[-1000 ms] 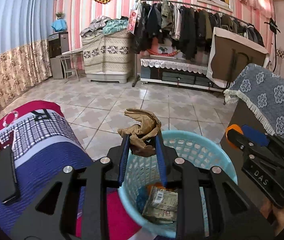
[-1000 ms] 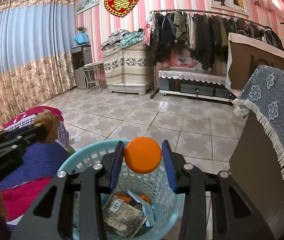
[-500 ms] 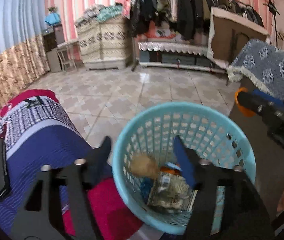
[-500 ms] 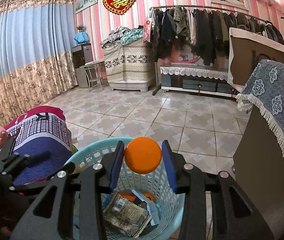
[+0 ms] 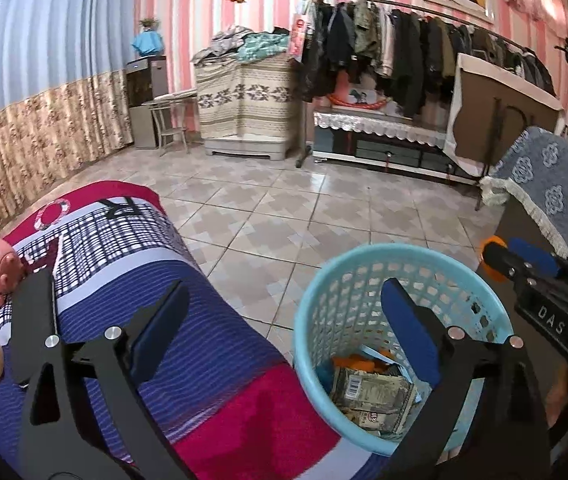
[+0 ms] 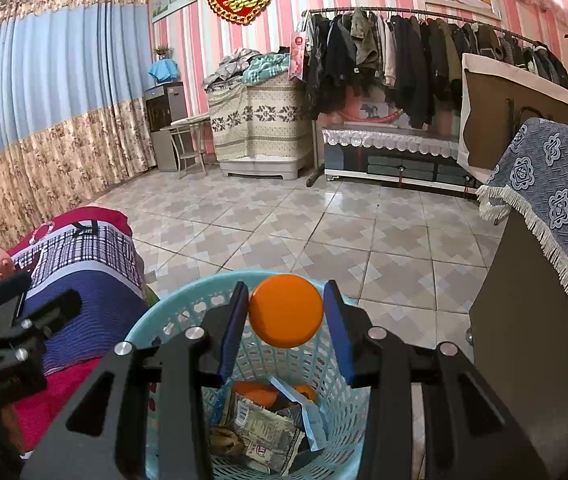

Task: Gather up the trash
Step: 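Open the left tool then the right tool to drop cloth and orange into the basket, then move both tools back over the bed toward the cream bowl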

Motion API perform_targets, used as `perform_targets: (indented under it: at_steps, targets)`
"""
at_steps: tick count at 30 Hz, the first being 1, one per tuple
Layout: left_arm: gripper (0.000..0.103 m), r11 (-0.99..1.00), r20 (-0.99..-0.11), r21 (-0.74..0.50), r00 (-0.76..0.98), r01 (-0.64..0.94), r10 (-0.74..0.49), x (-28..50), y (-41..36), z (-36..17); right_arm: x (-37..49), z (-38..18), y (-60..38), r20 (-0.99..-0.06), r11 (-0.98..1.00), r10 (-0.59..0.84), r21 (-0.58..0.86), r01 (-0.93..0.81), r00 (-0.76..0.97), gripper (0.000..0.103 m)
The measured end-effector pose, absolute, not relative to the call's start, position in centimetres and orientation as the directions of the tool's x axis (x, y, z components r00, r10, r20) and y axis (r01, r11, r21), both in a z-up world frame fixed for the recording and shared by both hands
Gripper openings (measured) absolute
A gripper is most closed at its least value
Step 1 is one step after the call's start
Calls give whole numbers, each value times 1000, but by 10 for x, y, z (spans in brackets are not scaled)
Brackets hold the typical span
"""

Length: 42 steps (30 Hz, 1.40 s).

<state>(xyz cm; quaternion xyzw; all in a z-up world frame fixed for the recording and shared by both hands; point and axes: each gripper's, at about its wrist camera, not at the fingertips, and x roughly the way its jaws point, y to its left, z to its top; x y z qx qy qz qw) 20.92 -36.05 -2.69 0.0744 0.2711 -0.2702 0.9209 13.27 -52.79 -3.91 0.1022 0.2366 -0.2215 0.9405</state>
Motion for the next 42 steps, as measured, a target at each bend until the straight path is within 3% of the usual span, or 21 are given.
perform_targets:
  at_steps: [2, 4, 6, 13, 30, 42]
  targets:
    - [94, 851, -537, -7, 716, 525, -446, 212, -358, -26, 134, -39, -526, -494, 882, -367, 84, 464, 788, 45]
    - [94, 855, -537, -9, 719, 518, -441, 214, -355, -26, 135, -39, -526, -504, 880, -366, 85, 467, 783, 67]
    - [95, 858, -540, -16, 718, 514, -440, 216, -354, -26, 136, -40, -525, -507, 881, -364, 84, 465, 781, 68]
    - [95, 863, -539, -13, 723, 505, -432, 216, -351, -28, 138, -40, -521, -508, 881, -375, 66, 469, 775, 86]
    - [97, 875, -558, 4, 727, 485, -401, 219, -314, -15, 157, -29, -504, -493, 889, -368, 63, 454, 789, 97]
    - [97, 944, -538, 2, 796, 330, -277, 225, -208, -7, 191, -25, -438, -493, 930, -307, 28, 367, 814, 98]
